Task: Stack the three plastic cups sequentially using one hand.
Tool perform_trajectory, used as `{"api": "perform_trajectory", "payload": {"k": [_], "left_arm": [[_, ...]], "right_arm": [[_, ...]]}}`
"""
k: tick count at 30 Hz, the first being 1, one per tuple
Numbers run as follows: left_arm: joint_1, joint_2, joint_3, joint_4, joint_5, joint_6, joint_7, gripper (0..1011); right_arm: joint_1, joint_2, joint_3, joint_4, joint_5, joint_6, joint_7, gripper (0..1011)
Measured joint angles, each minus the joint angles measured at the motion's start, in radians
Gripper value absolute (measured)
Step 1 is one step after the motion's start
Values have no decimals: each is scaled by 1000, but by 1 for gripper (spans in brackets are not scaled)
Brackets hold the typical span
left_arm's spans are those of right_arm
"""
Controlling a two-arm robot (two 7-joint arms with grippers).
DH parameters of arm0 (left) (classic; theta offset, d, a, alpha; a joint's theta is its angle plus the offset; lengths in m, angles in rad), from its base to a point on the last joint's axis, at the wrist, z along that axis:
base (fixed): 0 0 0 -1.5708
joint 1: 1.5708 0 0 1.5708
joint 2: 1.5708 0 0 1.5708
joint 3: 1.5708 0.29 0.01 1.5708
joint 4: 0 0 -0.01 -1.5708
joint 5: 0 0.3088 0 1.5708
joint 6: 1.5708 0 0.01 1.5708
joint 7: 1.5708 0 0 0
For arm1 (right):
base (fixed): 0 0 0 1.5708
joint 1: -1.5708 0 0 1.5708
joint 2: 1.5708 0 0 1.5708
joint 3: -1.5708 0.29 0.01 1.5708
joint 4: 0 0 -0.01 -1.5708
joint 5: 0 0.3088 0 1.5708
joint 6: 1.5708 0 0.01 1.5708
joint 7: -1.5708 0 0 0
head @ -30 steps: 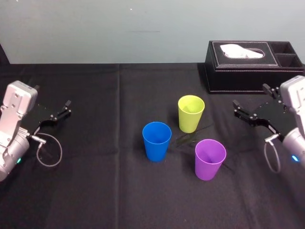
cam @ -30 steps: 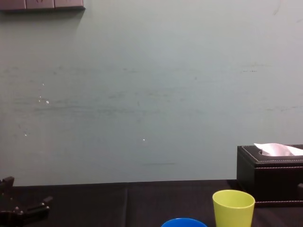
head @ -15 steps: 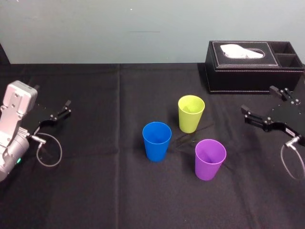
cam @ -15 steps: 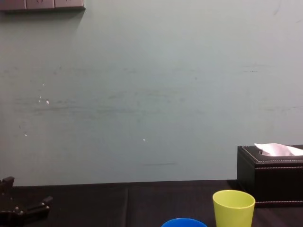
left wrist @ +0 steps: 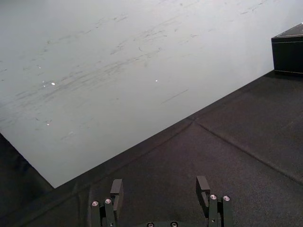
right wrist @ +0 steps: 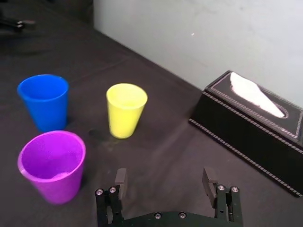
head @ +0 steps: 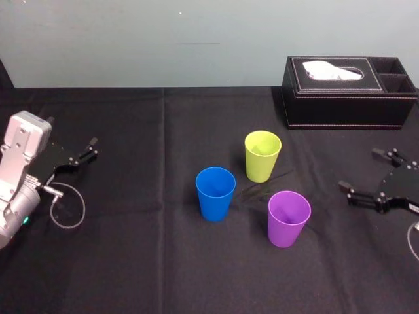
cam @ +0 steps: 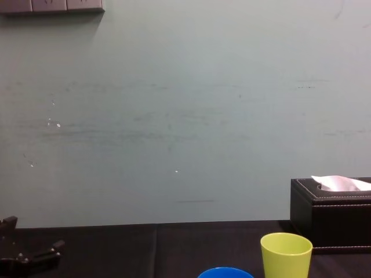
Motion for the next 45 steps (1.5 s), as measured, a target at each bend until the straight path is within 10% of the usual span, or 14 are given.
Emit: {"api": "perform_trajectory", "payload": {"k": [45], "left_arm": [[0,0,0,0,0,0,0,1011]], "right_arm": [[-81,-19,-8,-51,19,20,216,1003]]}}
